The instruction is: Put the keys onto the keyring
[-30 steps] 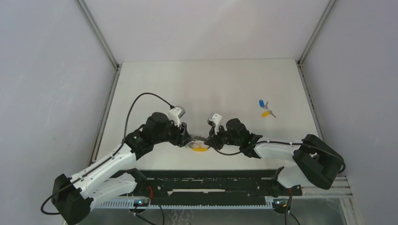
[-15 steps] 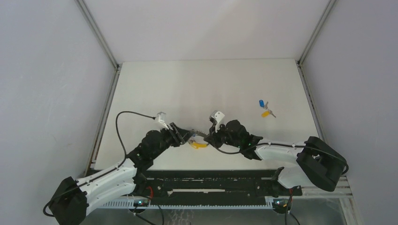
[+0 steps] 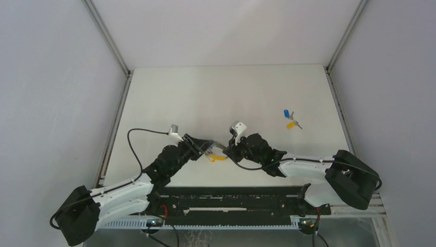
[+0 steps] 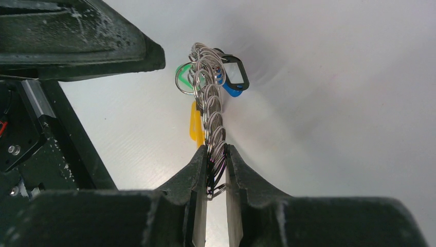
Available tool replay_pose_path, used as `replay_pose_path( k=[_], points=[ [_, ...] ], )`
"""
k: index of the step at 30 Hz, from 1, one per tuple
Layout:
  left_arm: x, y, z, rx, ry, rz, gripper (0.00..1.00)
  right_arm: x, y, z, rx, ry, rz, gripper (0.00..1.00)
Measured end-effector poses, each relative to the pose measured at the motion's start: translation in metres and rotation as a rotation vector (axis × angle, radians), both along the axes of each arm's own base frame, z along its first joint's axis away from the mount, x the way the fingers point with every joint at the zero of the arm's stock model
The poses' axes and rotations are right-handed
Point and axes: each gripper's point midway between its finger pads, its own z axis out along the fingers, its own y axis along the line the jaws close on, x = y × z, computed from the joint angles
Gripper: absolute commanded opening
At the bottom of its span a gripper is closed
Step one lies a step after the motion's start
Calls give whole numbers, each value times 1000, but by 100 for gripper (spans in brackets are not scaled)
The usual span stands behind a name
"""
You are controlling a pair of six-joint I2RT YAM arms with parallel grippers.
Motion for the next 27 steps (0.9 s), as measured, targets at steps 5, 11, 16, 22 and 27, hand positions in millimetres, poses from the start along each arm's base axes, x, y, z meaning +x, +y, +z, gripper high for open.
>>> replay_pose_path(
  k=[5, 11, 16, 22, 27],
  points=[
    [0, 6, 3, -10, 11, 43, 43, 1, 0, 0, -3, -4, -10, 0],
    [3, 4, -13, 22, 45, 47, 37, 0, 1, 0, -2, -5, -10, 0],
    [4, -1, -21, 27, 65, 34, 32, -2, 2, 1, -1, -6, -5, 0],
    [4, -7, -17, 0, 56, 18, 25, -2, 2, 1, 0, -7, -5, 0],
    [4, -12, -20, -11, 66, 2, 23, -2, 2, 1, 1, -8, -5, 0]
  ],
)
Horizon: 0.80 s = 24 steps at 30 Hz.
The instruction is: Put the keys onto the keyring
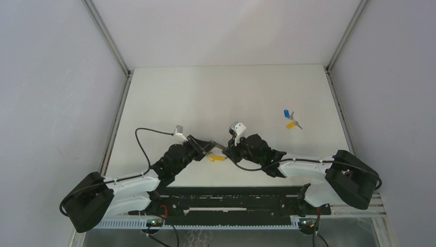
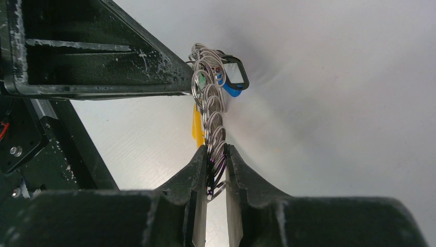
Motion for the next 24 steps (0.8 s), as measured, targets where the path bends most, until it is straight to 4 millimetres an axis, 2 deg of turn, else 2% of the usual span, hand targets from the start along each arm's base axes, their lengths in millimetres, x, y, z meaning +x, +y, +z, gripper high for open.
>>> replay_pose_path(
  k=[7, 9, 10, 20, 23, 24],
  points=[
    [0, -2, -2, -13, 13, -2, 13, 0, 0, 0, 1, -1, 0, 0],
    [1, -3, 0, -21, 9, -1, 2, 0, 0, 0, 1, -1, 0, 0],
    [1, -3, 1, -23, 8, -1, 0, 0, 0, 0, 1, -1, 0, 0],
    [0, 1, 4, 48, -66, -18, 0, -2, 2, 2, 4, -4, 6, 0],
    [-2, 6, 8, 143, -157, -49, 0, -5, 2, 7, 18, -11, 14, 8],
    [-4, 7, 11, 180, -195, -68, 0, -6, 2, 10, 26, -15, 15, 14]
  ],
)
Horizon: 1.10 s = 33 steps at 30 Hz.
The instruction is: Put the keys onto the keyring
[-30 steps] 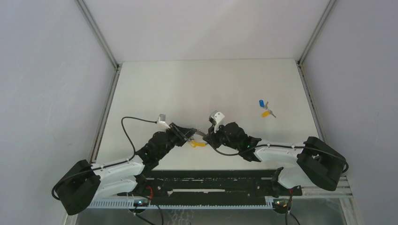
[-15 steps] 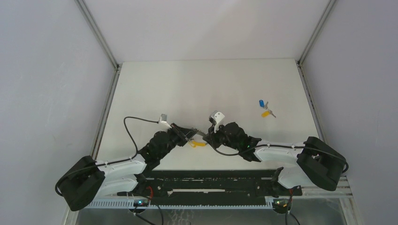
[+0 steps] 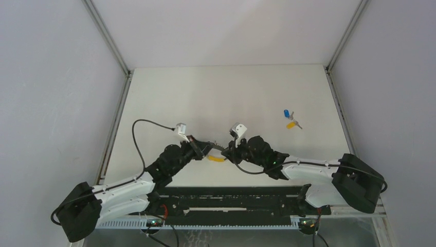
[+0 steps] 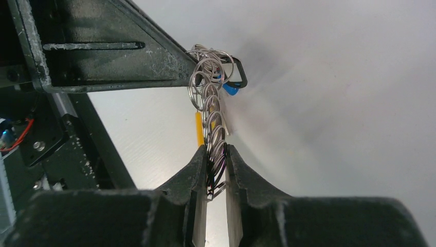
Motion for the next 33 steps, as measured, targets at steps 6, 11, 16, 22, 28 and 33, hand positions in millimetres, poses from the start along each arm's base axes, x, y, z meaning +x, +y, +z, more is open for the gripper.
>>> replay_pose_path(
  k=[6, 11, 16, 22, 28, 33],
  points=[
    [-3, -6, 19, 231, -247, -143, 0, -6, -9, 19, 44, -11, 39, 33],
    [-6, -9, 22, 411, -428, -268, 0, -13, -23, 41, 80, -38, 117, 41],
    [-10, -12, 22, 560, -556, -388, 0, -10, -39, 72, 136, -113, 139, 44],
    [-8, -21, 37, 692, -685, -516, 0, 11, -59, 86, 158, -142, 98, 50],
    [-19, -33, 33, 723, -743, -665, 0, 15, -44, 84, 168, -100, 223, 53],
    [-29, -36, 9, 741, -707, -770, 0, 3, -31, 62, 169, -33, 356, 54]
  ],
)
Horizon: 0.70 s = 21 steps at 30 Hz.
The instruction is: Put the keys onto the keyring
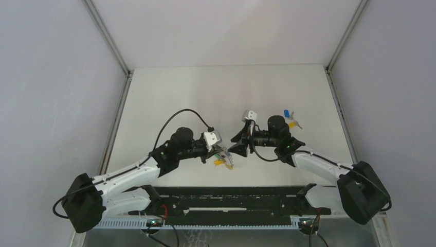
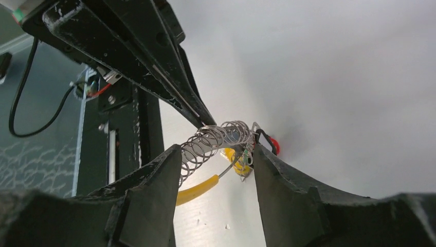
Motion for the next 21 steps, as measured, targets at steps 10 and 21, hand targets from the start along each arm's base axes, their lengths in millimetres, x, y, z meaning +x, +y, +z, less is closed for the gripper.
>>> replay_pose_path(
  k=[10, 21],
  points=[
    [-7, -4, -14, 23, 38, -47, 0, -21, 22, -30, -19, 17, 229, 47],
    [-11, 5, -28, 10, 34, -9, 0, -40, 35, -54, -106, -84, 306, 22]
  ],
)
